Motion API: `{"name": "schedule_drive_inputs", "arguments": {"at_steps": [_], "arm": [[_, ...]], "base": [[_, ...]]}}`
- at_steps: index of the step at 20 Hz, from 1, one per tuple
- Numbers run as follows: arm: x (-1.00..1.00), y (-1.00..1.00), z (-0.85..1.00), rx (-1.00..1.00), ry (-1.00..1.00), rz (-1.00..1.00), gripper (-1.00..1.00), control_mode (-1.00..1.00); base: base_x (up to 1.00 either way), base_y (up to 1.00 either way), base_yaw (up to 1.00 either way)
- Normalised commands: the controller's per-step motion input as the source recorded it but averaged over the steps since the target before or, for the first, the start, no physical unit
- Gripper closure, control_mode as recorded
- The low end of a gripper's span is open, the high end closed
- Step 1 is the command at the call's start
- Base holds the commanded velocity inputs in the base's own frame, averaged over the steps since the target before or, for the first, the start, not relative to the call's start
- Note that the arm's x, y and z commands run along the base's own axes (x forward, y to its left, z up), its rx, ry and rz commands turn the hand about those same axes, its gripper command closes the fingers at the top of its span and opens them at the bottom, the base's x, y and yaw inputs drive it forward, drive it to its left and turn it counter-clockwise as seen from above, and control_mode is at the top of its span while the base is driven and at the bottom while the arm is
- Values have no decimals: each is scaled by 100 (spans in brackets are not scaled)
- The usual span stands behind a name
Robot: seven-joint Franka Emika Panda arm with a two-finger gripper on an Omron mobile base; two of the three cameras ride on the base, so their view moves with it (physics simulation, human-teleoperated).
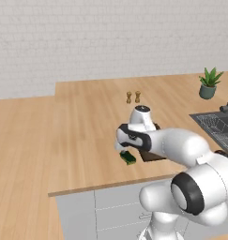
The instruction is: Pick up the sponge from the counter and clean the cutting board by briefly scrubbing or pressing down on the cutting board. Once finished, release the sponge.
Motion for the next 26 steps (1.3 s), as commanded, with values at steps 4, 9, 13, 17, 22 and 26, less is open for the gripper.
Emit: {"name": "schedule_drive_inputs", "arguments": {"at_steps": [4, 9, 13, 17, 22, 26], "arm": [[16, 0, -31, 0, 3, 1, -100, -100], [16, 0, -29, 0, 5, 0, -100, -100], [11, 0, -24, 0, 2, 0, -100, -100], [0, 0, -19, 0, 0, 0, -100, -100], [0, 0, -23, 0, 0, 0, -100, -100], [0, 0, -28, 0, 0, 0, -100, -100]], "base": [[0, 0, 0], [0, 0, 0], [0, 0, 0], [0, 0, 0], [0, 0, 0], [0, 0, 0]]}}
